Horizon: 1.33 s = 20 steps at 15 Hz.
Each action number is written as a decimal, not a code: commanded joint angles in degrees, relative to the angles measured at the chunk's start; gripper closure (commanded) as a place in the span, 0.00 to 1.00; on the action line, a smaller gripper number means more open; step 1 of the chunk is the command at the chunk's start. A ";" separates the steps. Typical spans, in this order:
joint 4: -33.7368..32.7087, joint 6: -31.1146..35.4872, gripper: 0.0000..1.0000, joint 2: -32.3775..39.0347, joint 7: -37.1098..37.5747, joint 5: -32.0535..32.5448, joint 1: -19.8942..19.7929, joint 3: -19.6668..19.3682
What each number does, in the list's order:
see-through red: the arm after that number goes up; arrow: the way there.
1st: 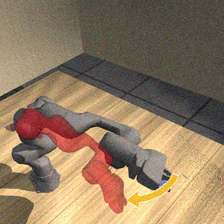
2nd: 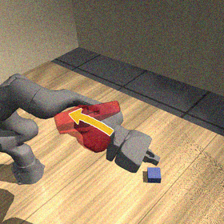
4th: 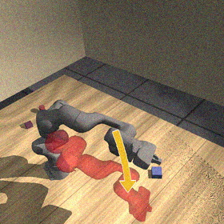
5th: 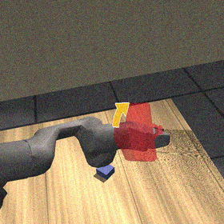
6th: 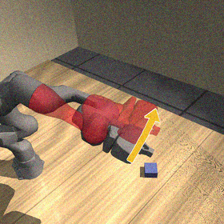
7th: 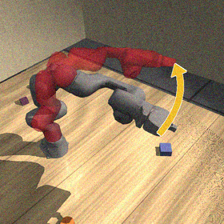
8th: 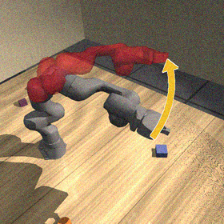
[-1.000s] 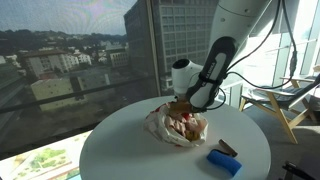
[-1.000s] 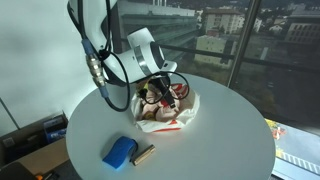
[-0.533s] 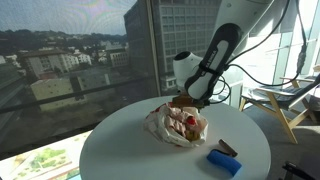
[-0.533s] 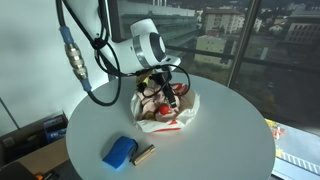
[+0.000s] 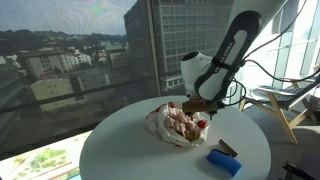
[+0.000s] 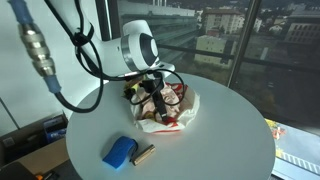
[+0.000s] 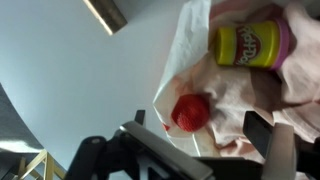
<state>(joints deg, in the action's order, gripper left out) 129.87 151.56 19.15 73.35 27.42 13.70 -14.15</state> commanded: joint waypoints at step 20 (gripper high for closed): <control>17.83 12.59 0.00 1.12 -12.53 -2.46 -0.02 6.14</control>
<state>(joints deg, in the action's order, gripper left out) 146.41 160.98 19.70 62.38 26.26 12.09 -6.78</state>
